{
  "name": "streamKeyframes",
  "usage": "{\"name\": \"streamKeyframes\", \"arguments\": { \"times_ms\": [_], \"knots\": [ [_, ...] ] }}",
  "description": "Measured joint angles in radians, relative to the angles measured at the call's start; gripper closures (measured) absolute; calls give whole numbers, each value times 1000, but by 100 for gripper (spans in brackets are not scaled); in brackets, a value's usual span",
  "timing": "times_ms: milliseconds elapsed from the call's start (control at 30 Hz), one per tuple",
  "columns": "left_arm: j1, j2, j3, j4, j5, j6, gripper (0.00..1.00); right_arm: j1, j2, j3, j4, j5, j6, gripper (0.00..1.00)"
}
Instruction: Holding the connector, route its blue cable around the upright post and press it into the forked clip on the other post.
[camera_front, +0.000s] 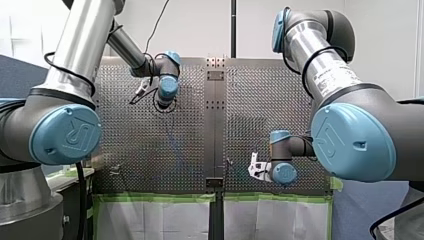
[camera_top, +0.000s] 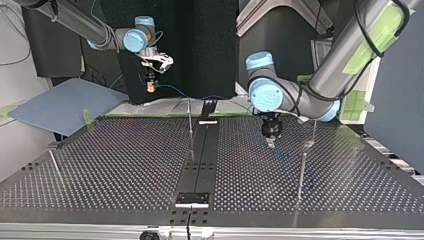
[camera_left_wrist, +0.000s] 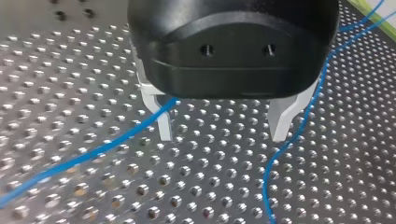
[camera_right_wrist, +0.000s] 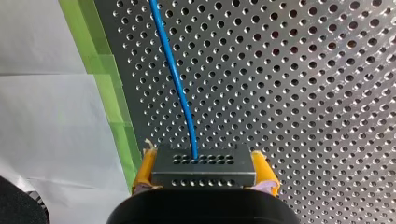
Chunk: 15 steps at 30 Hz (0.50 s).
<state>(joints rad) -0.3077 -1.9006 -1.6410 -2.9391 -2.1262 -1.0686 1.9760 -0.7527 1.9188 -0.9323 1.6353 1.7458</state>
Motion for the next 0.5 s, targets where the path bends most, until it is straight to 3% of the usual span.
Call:
{"name": "streamKeyframes", "arguments": {
  "times_ms": [267, 500],
  "knots": [
    [3, -43, 0, 27, -10, 13, 2, 4, 0, 0, -1, 0, 0, 100],
    [-20, -89, 0, 44, -38, 29, 2, 7, 0, 0, -6, 0, 1, 100]
  ]
}}
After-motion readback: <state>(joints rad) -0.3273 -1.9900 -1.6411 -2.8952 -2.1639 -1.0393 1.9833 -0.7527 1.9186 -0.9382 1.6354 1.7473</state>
